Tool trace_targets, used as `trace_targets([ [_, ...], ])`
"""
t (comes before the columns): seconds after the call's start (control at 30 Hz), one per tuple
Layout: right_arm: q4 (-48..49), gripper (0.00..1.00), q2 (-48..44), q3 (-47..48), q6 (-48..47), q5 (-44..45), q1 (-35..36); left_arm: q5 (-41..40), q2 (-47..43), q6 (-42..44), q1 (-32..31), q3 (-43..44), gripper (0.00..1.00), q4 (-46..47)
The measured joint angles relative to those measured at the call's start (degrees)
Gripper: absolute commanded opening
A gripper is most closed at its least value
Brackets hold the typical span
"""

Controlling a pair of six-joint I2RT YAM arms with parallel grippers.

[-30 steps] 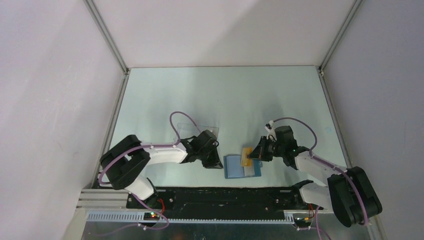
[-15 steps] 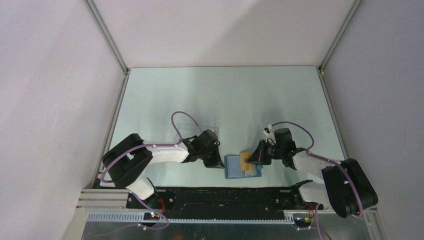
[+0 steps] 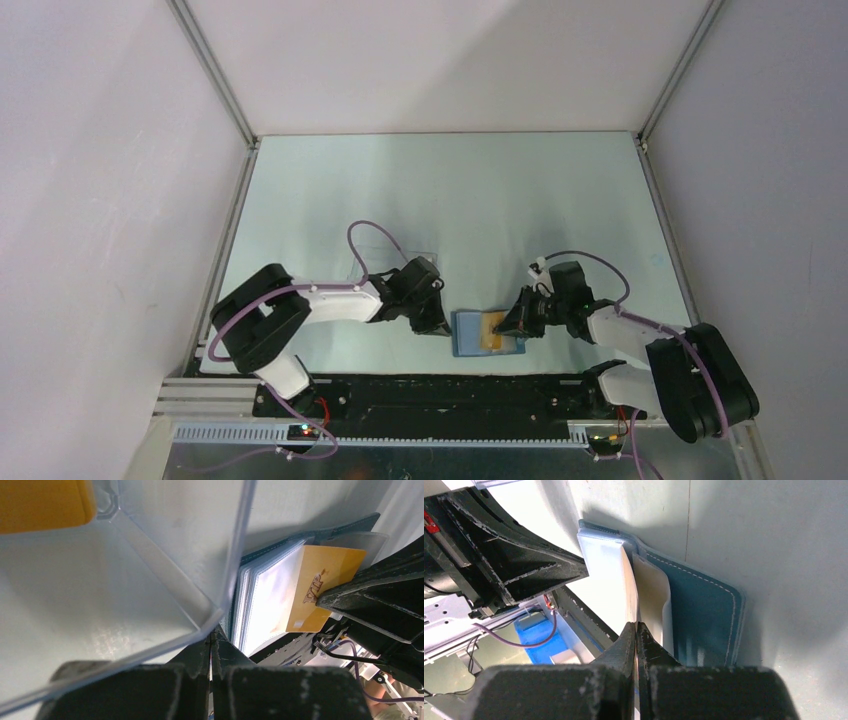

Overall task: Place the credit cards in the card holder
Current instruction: Insert the credit card into the card holder.

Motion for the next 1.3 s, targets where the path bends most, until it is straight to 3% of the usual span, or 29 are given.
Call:
trace_targets([
  [0.57,2.62,0.0,9.81,2.03,-2.36,-6.12,0.31,0.61,1.42,1.09,0.0,1.38,0.0,0.11],
  [0.9,9.57,0.0,8.09,2.01,4.96,-1.73,7.21,-1.42,0.31,-1.57,-0.09,0.61,0.0,0.04],
  [0.97,10.73,0.05,7.96,2.01,5.97,-0.66,8.26,-2.67,-0.76,-2.56,-0.09,-0.31,0.0,0.07],
  [1.17,11.43,0.42,9.62,2.05,7.32,1.62,10.1,-5.55,-3.89,-5.2,-0.11,-2.6,0.0,-0.39],
  [1.3,8.52,0.57,7.76,2.99,6.86,2.36,10.4,-6.78,-4.85,-7.1,-0.11,-3.56,0.0,-0.31],
])
